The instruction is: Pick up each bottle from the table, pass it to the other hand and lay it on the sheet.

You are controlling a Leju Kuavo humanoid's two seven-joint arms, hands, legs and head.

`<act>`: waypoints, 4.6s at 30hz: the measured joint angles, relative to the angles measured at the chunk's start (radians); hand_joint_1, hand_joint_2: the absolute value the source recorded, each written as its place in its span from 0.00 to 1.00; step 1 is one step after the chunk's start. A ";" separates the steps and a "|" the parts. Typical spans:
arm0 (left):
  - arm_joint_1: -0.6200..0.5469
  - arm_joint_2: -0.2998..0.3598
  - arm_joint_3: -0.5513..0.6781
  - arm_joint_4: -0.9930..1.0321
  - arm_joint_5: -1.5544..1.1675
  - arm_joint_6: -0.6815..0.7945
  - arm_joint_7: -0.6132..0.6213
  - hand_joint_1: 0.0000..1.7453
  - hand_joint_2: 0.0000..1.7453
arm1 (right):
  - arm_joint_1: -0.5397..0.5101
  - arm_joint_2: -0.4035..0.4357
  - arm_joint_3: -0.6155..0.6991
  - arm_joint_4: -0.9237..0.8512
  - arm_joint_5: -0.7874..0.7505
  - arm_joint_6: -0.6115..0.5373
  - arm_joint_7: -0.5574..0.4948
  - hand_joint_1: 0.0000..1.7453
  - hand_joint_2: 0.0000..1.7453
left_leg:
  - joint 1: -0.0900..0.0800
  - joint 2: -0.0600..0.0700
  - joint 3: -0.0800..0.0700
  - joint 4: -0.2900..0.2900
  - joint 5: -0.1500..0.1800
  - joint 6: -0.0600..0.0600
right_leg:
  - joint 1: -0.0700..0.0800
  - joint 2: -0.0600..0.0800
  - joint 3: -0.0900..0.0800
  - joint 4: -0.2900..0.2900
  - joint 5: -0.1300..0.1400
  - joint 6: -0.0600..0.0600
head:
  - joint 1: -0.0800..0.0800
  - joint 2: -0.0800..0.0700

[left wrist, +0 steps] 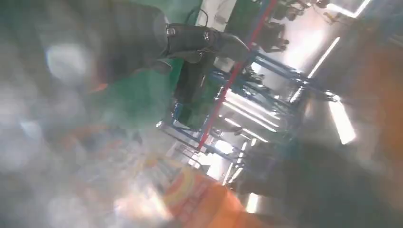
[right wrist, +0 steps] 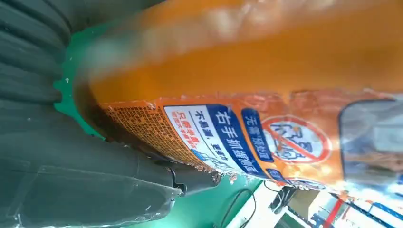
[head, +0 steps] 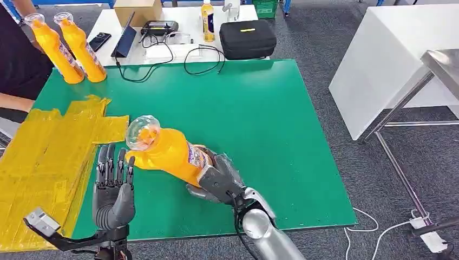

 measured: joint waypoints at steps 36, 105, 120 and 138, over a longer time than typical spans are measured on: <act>-0.019 0.000 -0.018 -0.002 -0.301 0.127 -0.098 0.00 1.00 | -0.176 0.114 0.272 0.247 0.013 0.025 0.055 1.00 1.00 | 0.001 0.000 0.000 0.000 0.000 0.000 | 0.001 0.000 0.000 0.000 0.000 0.000 | 0.000 0.000; -0.049 0.164 0.191 -0.119 -0.955 0.755 -0.166 1.00 1.00 | -0.074 0.010 0.293 0.002 0.104 -0.061 0.015 0.00 0.00 | 0.002 0.002 0.001 0.000 0.000 0.000 | 0.002 0.002 0.000 0.000 0.000 0.000 | 0.000 0.000; -0.114 0.318 0.145 0.189 -1.569 0.934 0.042 1.00 1.00 | -0.086 -0.052 0.286 -0.048 0.052 -0.044 0.013 0.00 0.00 | 0.001 0.002 0.002 0.000 0.000 -0.001 | 0.002 0.002 0.000 0.000 0.000 0.000 | 0.000 0.000; -0.170 0.533 0.056 0.567 -1.794 0.949 0.121 1.00 1.00 | -0.104 -0.105 0.299 -0.054 0.008 -0.002 -0.018 0.00 0.00 | 0.002 0.002 0.000 0.000 0.000 -0.001 | 0.002 0.003 -0.001 0.001 0.000 0.000 | 0.001 0.000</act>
